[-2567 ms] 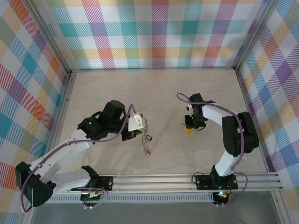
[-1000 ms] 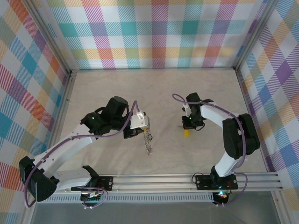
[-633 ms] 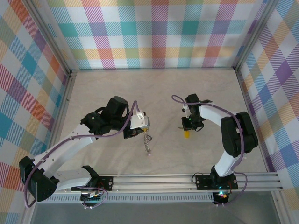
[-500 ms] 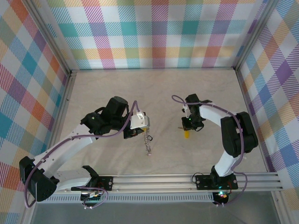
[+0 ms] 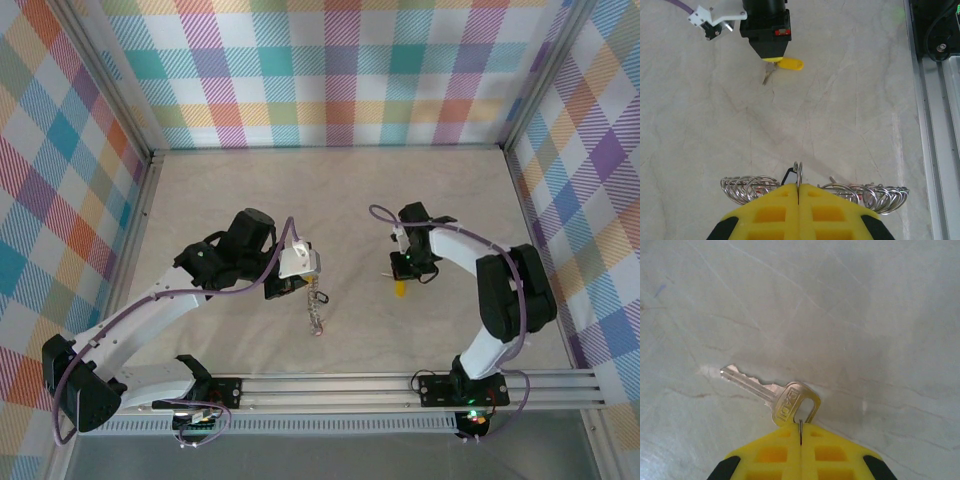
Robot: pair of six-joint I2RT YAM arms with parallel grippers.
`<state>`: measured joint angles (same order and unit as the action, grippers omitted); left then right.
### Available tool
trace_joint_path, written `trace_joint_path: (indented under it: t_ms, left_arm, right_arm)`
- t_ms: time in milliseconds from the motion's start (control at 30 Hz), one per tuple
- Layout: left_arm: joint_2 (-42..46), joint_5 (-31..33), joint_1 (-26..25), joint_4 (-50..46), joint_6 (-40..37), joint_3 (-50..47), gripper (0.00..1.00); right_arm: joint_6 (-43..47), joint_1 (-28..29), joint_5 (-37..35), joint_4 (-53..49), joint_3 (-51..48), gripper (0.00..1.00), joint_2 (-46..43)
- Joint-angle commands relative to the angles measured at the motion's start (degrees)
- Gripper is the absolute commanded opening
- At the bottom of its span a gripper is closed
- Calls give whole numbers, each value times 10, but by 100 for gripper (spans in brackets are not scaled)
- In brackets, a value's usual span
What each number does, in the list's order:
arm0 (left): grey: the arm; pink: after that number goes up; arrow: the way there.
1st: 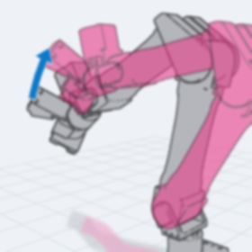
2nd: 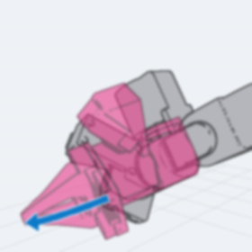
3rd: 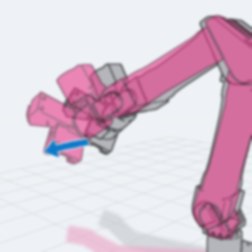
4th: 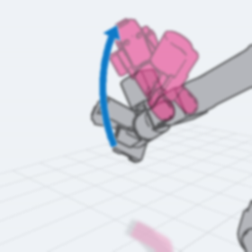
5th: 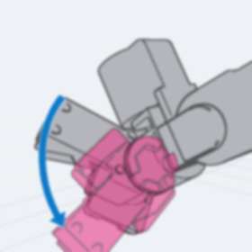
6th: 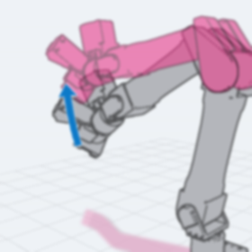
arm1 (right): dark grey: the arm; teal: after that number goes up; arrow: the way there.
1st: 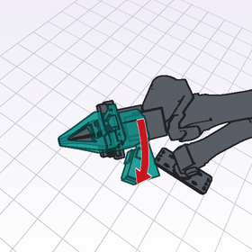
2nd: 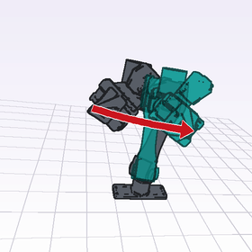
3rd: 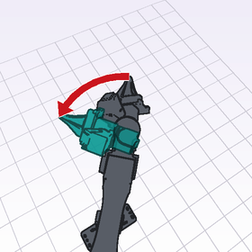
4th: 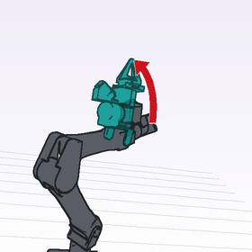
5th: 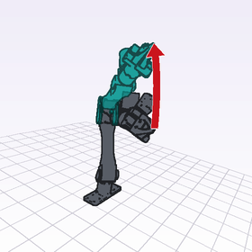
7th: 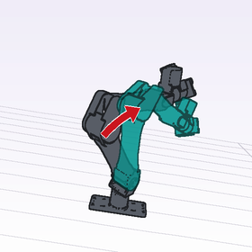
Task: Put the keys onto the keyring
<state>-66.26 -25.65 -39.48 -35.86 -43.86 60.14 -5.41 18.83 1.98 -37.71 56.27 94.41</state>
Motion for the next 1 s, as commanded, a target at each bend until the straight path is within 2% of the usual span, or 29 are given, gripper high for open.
trace_joint_path:
  t_ms: [0, 67, 167, 267, 600, 800, 967]
  left_arm:
    - [15, -18, 7, 19, 7, 4, 0]
    - [11, -22, 7, 14, 1, 10, 0]
    - [8, -23, 7, 2, -7, 22, 0]
    - [12, -19, 7, -2, -10, 24, 0]
    - [15, -44, 6, 10, -13, 26, 0]
    - [16, -55, 6, 16, -19, 25, 0]
    - [15, -66, 5, 34, -22, 17, 0]
  right_arm:
    - [15, 1, 10, 31, -19, 0, -82]
    - [30, 5, 44, 70, -42, 0, -140]
    - [46, 47, 46, 178, -108, 0, -254]
    - [58, 55, 74, 223, -124, 0, -301]
    - [91, 56, 295, 296, -109, 0, -354]
    - [86, 59, 371, 249, -70, 0, -355]
    - [21, 87, 410, 295, -82, 0, -352]
